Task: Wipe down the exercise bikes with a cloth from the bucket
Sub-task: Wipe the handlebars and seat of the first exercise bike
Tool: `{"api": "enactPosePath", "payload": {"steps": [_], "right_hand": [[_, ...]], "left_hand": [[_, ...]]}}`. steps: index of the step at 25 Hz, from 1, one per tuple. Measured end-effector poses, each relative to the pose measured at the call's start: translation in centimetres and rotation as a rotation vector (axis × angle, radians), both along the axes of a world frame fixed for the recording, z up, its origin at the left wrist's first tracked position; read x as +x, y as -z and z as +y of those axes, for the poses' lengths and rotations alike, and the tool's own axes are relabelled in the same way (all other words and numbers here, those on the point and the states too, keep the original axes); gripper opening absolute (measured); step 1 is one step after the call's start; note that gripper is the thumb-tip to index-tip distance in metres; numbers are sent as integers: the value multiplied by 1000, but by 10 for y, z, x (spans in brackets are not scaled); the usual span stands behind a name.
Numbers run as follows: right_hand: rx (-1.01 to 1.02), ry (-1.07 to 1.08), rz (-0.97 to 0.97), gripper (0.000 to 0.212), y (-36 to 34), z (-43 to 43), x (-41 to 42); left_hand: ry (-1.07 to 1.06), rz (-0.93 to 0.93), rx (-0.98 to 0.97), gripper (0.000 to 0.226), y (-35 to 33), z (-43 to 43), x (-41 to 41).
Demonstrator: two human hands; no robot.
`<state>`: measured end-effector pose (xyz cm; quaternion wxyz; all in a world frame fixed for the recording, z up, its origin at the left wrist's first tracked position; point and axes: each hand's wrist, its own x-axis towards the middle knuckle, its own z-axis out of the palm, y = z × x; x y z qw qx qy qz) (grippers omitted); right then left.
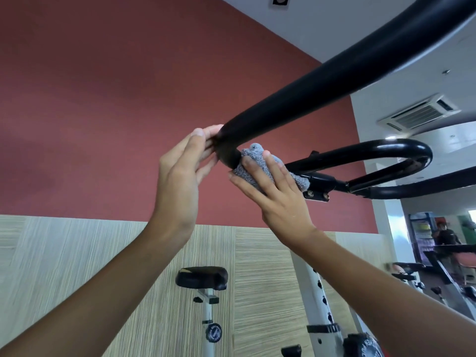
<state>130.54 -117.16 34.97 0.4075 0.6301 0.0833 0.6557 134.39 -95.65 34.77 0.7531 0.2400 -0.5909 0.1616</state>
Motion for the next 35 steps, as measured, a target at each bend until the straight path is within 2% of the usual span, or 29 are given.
{"api": "enactPosePath", "payload": {"steps": [2, 6, 7, 9, 12, 15, 17, 21, 25, 28, 31, 35], "right_hand": [[69, 66, 4, 104, 9, 8, -9], [469, -230, 183, 110, 37, 44, -36], [583, -335, 216, 105, 49, 52, -43], [794, -530, 301, 82, 74, 69, -56], [1071, -689, 451, 59, 101, 99, -80], [1429, -731, 651, 60, 105, 137, -112], [1660, -745, 691, 61, 104, 164, -138], [2029, -637, 757, 61, 68, 220, -189], [2168, -546, 800, 63, 14, 263, -244], [2253, -457, 747, 65, -22, 284, -291], [2320, -348, 703, 64, -52, 294, -345], [2387, -314, 606, 64, -68, 288, -424]], "left_hand": [[-83, -11, 83, 35, -1, 6, -4], [-300, 35, 167, 31, 7, 18, -14], [-357, 62, 173, 29, 12, 21, -15], [-494, 123, 274, 22, 27, 28, -13], [-617, 150, 591, 24, 54, 43, -8], [-706, 128, 875, 28, 59, 76, -23], [-726, 142, 999, 28, 53, 97, -43], [-596, 143, 1253, 25, 16, 136, -102], [-517, 156, 1472, 31, -33, 170, -158], [-460, 104, 1579, 33, -66, 192, -197], [-403, 65, 1622, 30, -85, 199, -238], [-365, -2, 1633, 28, -91, 178, -297]]}}
